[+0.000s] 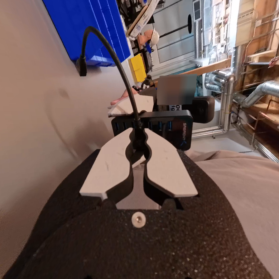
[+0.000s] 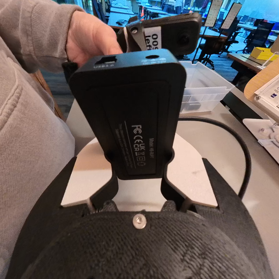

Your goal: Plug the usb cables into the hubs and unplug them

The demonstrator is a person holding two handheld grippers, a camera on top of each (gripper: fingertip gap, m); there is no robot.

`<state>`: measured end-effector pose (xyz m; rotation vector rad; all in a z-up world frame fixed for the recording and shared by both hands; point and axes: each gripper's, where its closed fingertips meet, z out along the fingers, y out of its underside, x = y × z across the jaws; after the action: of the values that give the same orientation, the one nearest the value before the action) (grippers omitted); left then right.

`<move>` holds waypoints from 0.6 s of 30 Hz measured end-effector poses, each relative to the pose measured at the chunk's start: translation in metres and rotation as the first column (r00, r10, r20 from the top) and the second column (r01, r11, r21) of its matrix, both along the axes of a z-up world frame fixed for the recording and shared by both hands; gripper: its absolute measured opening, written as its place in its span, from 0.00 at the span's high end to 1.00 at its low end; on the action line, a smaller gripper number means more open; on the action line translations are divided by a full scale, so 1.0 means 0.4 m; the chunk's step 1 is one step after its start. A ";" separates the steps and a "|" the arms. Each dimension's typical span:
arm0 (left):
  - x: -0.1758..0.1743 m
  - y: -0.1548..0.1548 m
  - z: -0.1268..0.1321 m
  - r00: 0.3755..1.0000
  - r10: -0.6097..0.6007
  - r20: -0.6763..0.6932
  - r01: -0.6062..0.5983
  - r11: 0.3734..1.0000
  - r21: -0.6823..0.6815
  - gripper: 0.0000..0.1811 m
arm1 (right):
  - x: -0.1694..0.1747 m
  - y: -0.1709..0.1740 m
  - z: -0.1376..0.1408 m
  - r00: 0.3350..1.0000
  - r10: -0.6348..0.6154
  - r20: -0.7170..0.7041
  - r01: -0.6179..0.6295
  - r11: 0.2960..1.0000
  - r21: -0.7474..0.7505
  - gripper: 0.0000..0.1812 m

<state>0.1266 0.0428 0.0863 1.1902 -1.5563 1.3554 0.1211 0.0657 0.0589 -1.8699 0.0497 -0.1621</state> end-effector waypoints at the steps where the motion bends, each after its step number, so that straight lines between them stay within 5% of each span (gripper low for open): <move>1: 0.003 -0.001 0.001 1.000 0.010 -0.008 -0.010 1.000 -0.011 0.96 | 0.000 0.001 -0.001 1.000 0.004 -0.008 -0.003 1.000 0.006 0.60; 18: 0.000 -0.014 -0.045 1.000 0.030 0.001 -0.030 0.998 0.049 0.95 | -0.009 -0.005 -0.061 0.998 0.065 -0.005 -0.065 0.985 -0.161 0.60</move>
<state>0.1265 0.0373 0.0684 1.2480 -1.5860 1.3434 0.1175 0.0639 0.0345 -2.0304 -0.0257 -0.1241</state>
